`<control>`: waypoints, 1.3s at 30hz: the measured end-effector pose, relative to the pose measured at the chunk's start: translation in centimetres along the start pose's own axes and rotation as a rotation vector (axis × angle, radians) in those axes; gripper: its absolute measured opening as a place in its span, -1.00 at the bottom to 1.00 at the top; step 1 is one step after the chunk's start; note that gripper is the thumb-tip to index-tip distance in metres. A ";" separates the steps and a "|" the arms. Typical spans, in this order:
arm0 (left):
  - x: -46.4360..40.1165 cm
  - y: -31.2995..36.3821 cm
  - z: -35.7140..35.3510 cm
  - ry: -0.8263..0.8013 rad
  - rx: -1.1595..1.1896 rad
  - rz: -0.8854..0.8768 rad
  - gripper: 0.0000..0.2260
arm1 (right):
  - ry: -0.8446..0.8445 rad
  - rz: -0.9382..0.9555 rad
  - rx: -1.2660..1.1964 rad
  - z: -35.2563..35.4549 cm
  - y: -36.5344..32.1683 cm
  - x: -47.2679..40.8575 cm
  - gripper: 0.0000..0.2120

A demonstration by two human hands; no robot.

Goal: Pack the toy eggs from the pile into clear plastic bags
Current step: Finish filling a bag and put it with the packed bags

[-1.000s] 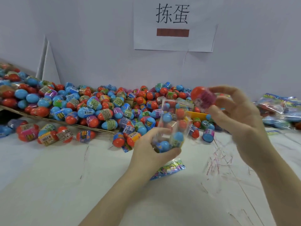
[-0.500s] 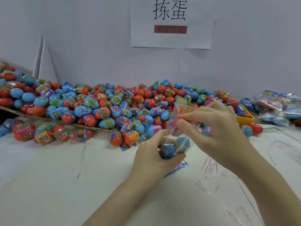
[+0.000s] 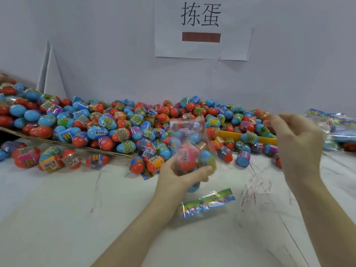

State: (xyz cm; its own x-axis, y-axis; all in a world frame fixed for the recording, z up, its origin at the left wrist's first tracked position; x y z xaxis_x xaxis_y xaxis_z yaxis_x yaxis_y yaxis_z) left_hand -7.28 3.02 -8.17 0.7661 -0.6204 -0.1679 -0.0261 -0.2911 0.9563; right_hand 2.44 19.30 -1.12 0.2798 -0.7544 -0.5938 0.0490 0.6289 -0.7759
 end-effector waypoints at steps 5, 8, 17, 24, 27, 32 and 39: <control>-0.4 0.4 0.6 0.069 0.077 0.061 -0.56 | -0.463 0.044 0.636 -2.4 5.2 0.8 -0.58; -0.4 0.4 0.5 0.056 0.078 0.097 -0.60 | -0.614 0.077 0.804 -3.4 6.4 1.8 -0.53; 0.0 0.5 0.2 0.005 0.034 0.039 -0.75 | -0.288 -0.120 0.116 -2.3 3.2 0.7 -0.60; 0.7 0.3 -0.5 -0.074 -0.174 -0.083 -0.69 | -0.483 -0.304 -0.809 -0.1 -2.6 0.8 -0.69; 1.0 0.2 -0.8 -0.103 -0.178 -0.111 -0.68 | -0.596 -0.125 -0.738 0.3 -3.6 1.4 -0.68; 1.2 -0.1 -0.9 -0.125 -0.211 -0.090 -0.67 | -0.707 0.060 -0.591 0.4 -4.1 2.2 -0.58; 1.0 -0.2 -1.0 -0.114 -0.271 -0.094 -0.64 | -0.730 0.183 -0.310 0.2 -4.4 2.8 -0.61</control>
State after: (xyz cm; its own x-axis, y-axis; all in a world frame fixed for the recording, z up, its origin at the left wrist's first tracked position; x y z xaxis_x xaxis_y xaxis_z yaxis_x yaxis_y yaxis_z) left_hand -5.86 3.17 -8.34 0.6796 -0.6822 -0.2696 0.2252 -0.1557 0.9618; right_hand 3.19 14.46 0.62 0.8178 -0.2644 -0.5111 -0.2956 0.5690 -0.7674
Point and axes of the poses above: each hand's wrist, its own x-axis away from the middle knuckle, its own z-axis out of the back of the hand, y = z × x, the point moved 2 cm from there along -x, towards the middle knuckle, and after that the axes turned 3 degrees about x, right-handed, at the moved point
